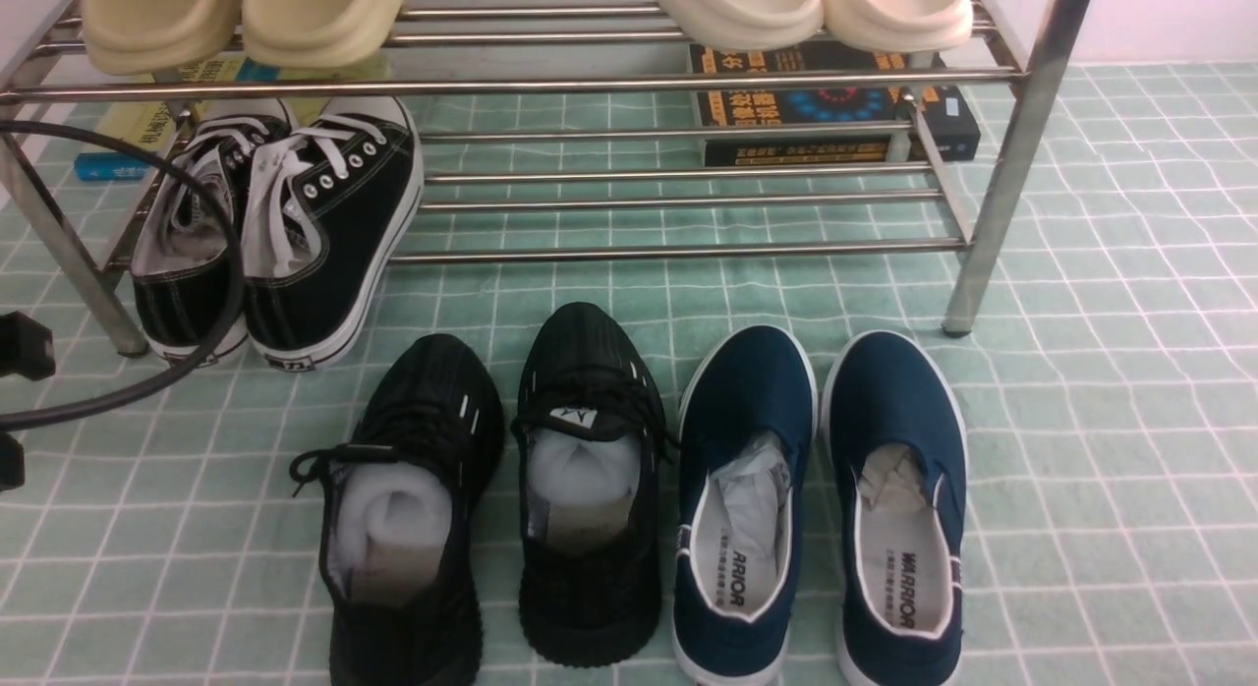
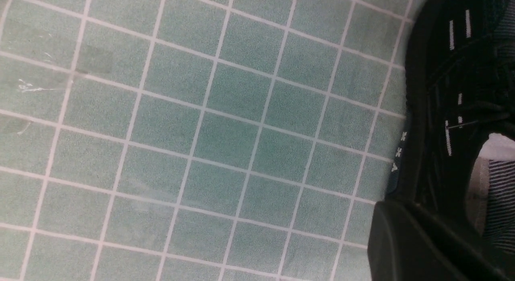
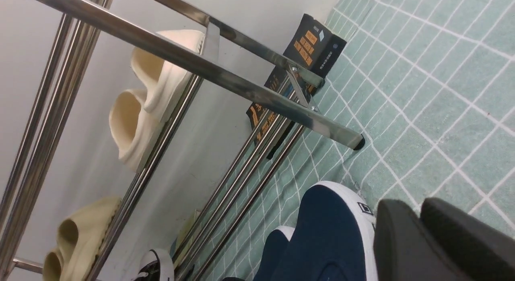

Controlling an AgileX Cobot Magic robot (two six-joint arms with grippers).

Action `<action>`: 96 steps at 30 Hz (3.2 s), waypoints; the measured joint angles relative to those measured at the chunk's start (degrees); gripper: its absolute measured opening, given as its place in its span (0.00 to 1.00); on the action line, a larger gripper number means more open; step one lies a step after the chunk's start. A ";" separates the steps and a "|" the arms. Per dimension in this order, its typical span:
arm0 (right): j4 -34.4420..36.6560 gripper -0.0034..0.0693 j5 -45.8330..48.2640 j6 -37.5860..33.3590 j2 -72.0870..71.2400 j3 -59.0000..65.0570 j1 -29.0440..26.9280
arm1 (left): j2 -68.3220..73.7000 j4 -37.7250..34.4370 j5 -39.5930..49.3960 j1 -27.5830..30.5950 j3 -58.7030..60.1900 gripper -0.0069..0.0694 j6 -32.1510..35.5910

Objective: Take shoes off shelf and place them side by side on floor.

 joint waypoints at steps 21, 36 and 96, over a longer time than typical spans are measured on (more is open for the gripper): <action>-9.22 0.22 14.85 -39.31 0.00 -0.69 0.00 | 0.00 0.43 2.03 0.00 0.00 0.16 2.19; 1.28 0.24 14.30 -65.65 0.00 -0.64 0.00 | 0.00 0.45 2.09 0.00 0.00 0.16 2.19; 1.58 0.36 14.42 -65.92 0.00 -0.64 -4.60 | -64.49 -21.17 -22.63 0.00 29.81 0.12 25.94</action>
